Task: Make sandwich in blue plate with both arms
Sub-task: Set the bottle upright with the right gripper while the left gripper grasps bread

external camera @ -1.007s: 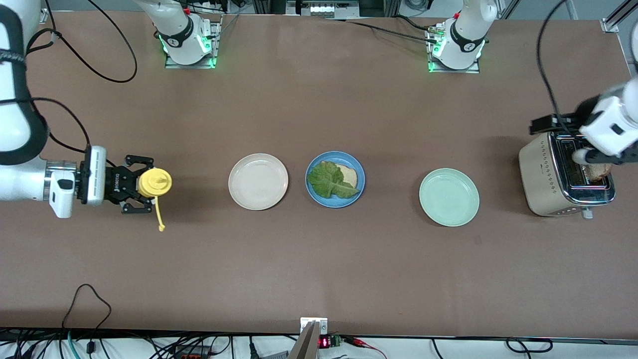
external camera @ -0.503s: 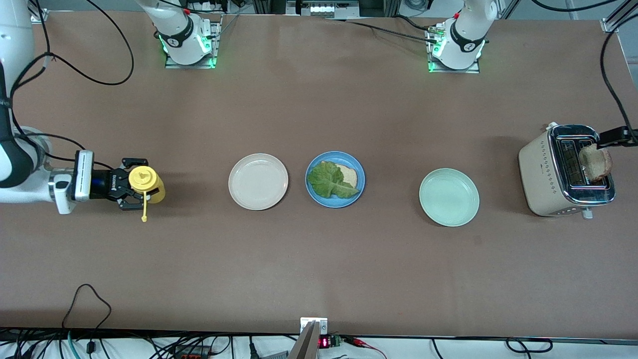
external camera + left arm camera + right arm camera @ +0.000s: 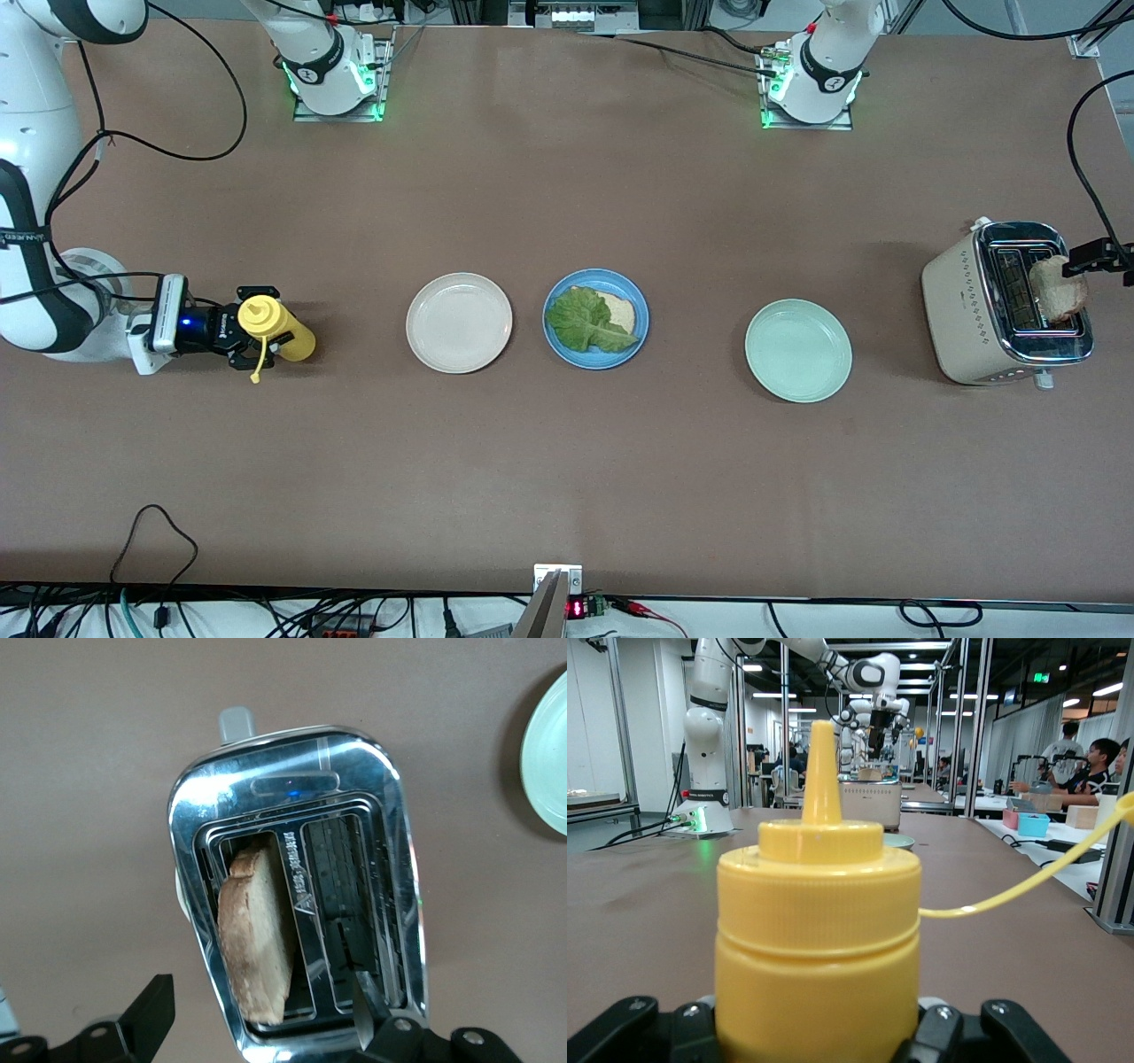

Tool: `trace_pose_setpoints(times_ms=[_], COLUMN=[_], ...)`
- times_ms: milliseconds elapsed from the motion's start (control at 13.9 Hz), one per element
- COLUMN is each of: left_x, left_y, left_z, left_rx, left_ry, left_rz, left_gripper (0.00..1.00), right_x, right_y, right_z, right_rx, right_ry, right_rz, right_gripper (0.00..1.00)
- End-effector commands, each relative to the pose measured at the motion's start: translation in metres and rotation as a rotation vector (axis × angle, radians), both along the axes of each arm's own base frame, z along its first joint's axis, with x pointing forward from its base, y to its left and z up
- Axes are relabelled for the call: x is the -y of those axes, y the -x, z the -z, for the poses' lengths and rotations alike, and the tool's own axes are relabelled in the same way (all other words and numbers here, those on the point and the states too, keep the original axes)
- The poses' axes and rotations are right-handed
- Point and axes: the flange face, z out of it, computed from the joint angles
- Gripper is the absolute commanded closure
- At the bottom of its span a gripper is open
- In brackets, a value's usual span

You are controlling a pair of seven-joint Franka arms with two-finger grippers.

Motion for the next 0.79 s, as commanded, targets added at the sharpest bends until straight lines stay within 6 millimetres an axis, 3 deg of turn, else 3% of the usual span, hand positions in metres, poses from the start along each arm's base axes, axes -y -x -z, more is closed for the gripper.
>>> trace_pose_setpoints(times_ms=[0, 144, 216, 360, 431, 575, 647, 719], left_x=[-0.013, -0.016, -0.015, -0.014, -0.013, -0.014, -0.014, -0.014], left_y=[0.011, 0.01, 0.009, 0.008, 0.006, 0.009, 0.009, 0.008], left_z=[0.02, 0.029, 0.035, 0.038, 0.042, 0.043, 0.043, 0.041], left_rx=[0.018, 0.029, 0.023, 0.019, 0.024, 0.02, 0.019, 0.021], left_ry=[0.025, 0.021, 0.025, 0.029, 0.05, 0.067, 0.069, 0.069], left_rz=[0.005, 0.003, 0.004, 0.005, -0.007, -0.017, -0.008, 0.004], left_gripper=[0.18, 0.27, 0.37, 0.68, 0.72, 0.84, 0.88, 0.88], right_x=[0.011, 0.017, 0.02, 0.022, 0.022, 0.026, 0.029, 0.035], right_y=[0.008, 0.014, 0.016, 0.02, 0.022, 0.022, 0.021, 0.023], right_z=[0.02, 0.032, 0.035, 0.045, 0.048, 0.049, 0.046, 0.047], right_rx=[0.019, 0.016, 0.011, -0.004, -0.009, -0.009, -0.006, -0.007], right_ry=[-0.08, -0.1, -0.103, -0.112, -0.115, -0.114, -0.109, -0.104], right_rz=[0.026, 0.035, 0.041, 0.047, 0.049, 0.054, 0.057, 0.059], right_gripper=[0.61, 0.61, 0.61, 0.58, 0.56, 0.41, 0.27, 0.0])
